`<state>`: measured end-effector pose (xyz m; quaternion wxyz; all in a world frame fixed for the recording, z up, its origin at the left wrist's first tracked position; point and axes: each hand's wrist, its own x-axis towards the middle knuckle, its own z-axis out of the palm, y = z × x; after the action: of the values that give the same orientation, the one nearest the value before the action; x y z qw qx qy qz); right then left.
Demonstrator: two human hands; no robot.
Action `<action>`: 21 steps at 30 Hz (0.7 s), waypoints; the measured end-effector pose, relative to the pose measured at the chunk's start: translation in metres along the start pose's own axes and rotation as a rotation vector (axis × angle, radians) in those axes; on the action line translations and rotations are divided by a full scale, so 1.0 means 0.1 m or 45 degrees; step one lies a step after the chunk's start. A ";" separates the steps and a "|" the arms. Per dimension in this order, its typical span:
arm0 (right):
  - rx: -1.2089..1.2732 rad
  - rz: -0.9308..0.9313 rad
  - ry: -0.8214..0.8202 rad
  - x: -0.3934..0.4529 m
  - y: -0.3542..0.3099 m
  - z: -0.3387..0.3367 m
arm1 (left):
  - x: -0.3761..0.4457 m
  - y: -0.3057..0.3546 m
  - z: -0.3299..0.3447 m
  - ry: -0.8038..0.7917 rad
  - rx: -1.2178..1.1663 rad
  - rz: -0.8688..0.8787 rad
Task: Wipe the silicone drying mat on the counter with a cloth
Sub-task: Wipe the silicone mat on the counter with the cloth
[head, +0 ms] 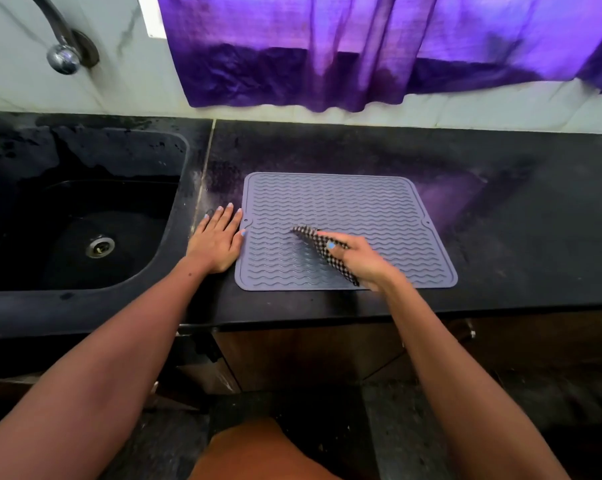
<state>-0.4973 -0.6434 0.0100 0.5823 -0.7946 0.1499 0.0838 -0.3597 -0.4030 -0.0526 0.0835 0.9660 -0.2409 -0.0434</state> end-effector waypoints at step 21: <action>-0.810 -0.464 -0.213 -0.13 0.12 0.45 | -0.05 0.05 -0.02 0.025 -0.017 -0.017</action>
<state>-0.5122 -0.6020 -0.0109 0.3220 -0.9398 -0.0755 0.0858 -0.3658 -0.4045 -0.0500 0.0920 0.9674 -0.2334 -0.0360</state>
